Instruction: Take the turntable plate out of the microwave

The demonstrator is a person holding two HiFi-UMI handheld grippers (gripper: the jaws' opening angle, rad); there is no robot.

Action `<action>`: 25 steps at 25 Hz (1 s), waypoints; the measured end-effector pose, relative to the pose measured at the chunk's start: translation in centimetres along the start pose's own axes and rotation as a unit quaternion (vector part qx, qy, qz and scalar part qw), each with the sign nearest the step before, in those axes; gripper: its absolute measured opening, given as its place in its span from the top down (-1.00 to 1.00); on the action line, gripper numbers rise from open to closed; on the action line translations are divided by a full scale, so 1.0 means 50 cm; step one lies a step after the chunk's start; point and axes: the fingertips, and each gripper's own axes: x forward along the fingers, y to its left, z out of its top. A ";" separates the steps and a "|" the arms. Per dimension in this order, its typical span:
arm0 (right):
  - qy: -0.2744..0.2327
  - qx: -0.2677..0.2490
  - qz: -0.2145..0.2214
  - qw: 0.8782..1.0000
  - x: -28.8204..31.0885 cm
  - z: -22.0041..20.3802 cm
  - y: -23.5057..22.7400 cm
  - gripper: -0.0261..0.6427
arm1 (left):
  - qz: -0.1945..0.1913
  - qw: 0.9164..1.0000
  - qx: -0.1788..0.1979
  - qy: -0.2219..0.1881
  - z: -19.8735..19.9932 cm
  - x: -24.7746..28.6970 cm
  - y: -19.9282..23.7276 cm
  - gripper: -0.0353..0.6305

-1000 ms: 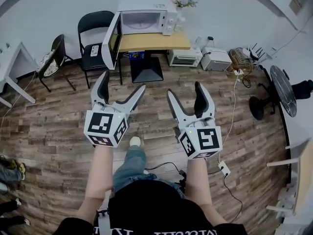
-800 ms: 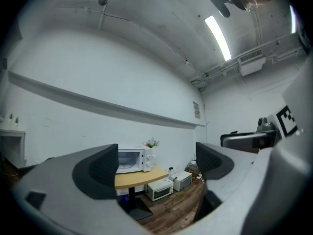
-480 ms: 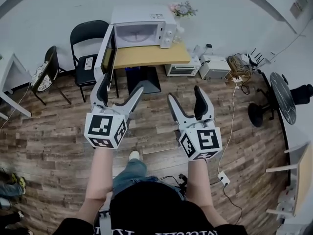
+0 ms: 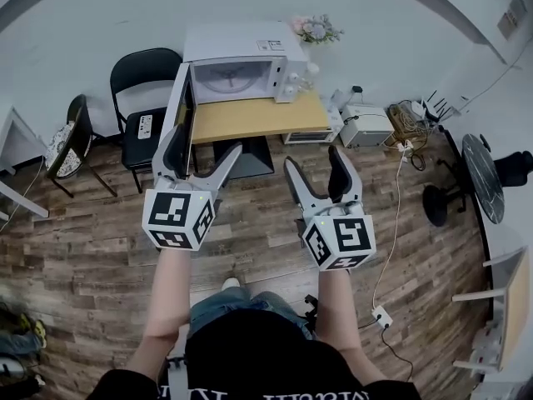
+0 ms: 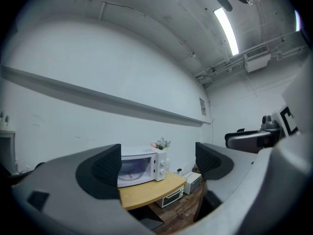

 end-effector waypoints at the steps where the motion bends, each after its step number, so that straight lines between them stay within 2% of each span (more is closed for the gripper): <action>1: 0.001 0.001 -0.001 1.000 0.014 -0.002 -0.002 -0.16 | 0.000 1.000 0.000 0.001 -0.001 0.009 0.007 -0.54; 14: 0.003 0.004 0.018 1.000 0.154 -0.020 -0.046 -0.15 | 0.031 0.999 -0.001 0.009 -0.027 0.102 0.079 -0.53; 20: 0.006 0.017 0.046 0.999 0.252 -0.035 -0.105 -0.16 | 0.055 0.998 0.006 0.017 -0.041 0.185 0.096 -0.53; 25: 0.008 0.022 0.086 0.996 0.348 -0.048 -0.148 -0.15 | 0.081 0.996 0.003 0.022 -0.060 0.270 0.114 -0.53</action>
